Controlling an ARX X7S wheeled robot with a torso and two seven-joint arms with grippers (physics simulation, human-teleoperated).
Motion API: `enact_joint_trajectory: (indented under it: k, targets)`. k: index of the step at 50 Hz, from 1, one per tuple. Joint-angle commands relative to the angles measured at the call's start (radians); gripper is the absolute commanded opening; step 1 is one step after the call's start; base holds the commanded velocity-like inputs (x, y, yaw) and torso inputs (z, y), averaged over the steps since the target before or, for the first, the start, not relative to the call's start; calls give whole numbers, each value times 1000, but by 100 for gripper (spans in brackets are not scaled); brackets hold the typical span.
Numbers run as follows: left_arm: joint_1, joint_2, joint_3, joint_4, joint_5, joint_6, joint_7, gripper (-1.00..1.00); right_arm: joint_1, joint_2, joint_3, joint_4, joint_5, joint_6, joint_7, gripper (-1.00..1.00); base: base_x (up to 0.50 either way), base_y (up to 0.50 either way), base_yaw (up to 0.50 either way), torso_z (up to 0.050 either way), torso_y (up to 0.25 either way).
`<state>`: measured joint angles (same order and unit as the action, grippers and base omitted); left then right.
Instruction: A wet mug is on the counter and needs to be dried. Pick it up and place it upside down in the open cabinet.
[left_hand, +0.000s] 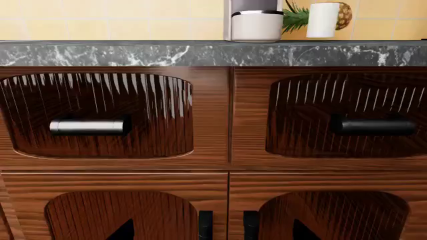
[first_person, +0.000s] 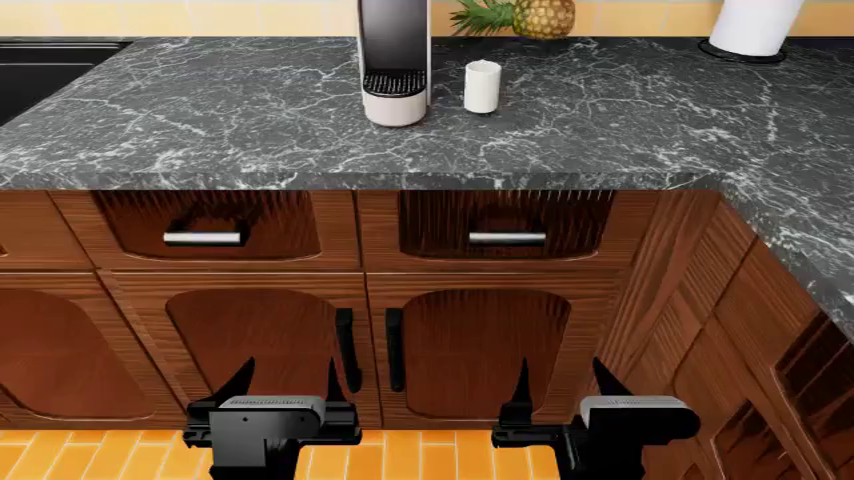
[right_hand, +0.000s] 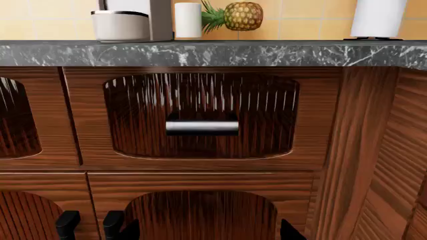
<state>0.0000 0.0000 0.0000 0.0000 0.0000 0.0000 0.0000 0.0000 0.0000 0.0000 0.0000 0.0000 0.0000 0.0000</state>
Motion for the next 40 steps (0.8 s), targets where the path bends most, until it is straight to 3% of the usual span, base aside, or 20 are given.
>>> enact_joint_trajectory:
  k: [1, 13, 18, 40]
  targets:
    - [0, -16, 19, -1, -16, 2, -17, 100, -2, 16, -20, -2, 14, -5, 21, 100, 0, 0, 0, 0, 0]
    - [7, -51, 67, 3, -20, 28, -63, 100, -11, 50, -60, -27, 27, -1, 75, 100, 0, 0, 0, 0, 0]
    - [22, -61, 76, 55, -12, 21, -87, 100, -17, 63, -74, -80, 24, 54, 89, 100, 0, 0, 0, 47, 0]
    - [34, -111, 78, 468, -94, -351, -110, 100, 12, 130, -95, -458, 42, 391, 105, 100, 0, 0, 0, 50, 0]
